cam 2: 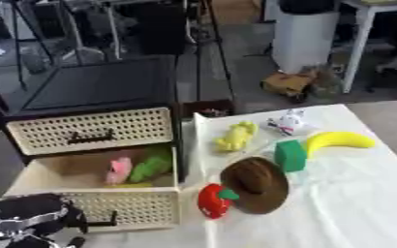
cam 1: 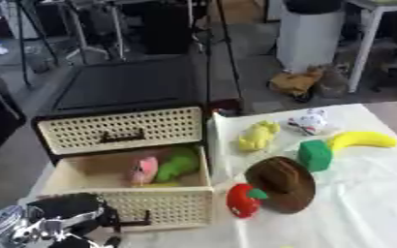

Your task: Pick up objects from table and place into drawer.

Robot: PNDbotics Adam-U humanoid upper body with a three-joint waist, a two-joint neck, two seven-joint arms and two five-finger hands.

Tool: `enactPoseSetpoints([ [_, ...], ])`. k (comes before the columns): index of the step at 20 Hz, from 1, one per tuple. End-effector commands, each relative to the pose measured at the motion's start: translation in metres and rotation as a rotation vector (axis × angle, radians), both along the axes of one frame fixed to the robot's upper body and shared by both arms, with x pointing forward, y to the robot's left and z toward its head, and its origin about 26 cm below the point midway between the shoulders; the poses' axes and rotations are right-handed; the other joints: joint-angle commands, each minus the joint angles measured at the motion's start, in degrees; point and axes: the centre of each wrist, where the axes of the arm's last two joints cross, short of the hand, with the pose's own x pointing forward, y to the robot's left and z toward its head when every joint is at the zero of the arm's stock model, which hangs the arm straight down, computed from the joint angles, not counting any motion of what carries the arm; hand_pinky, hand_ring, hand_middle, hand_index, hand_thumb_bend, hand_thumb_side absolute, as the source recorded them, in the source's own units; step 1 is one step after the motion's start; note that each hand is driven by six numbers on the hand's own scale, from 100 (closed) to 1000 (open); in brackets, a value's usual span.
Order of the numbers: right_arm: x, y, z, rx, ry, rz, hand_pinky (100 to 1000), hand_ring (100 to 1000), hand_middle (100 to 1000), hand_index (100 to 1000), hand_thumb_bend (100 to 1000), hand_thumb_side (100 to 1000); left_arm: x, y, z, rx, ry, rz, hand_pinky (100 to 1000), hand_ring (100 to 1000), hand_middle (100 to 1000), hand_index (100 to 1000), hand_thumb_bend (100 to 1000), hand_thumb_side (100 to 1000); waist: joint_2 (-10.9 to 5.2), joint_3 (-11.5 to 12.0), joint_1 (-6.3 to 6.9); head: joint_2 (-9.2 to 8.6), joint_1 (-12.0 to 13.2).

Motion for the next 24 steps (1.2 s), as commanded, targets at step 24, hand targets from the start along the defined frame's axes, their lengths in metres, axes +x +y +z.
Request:
enactPoseSetpoints([
  [24, -0.004, -0.002, 0.01, 0.01, -0.038, -0.02, 690, 768, 661, 792, 262, 1000, -0.01, -0.006, -0.009, -0.069, 0.139, 0.078, 100, 209, 175, 782, 100, 620, -0.71, -0.1, -0.43, -0.17, 1.9],
])
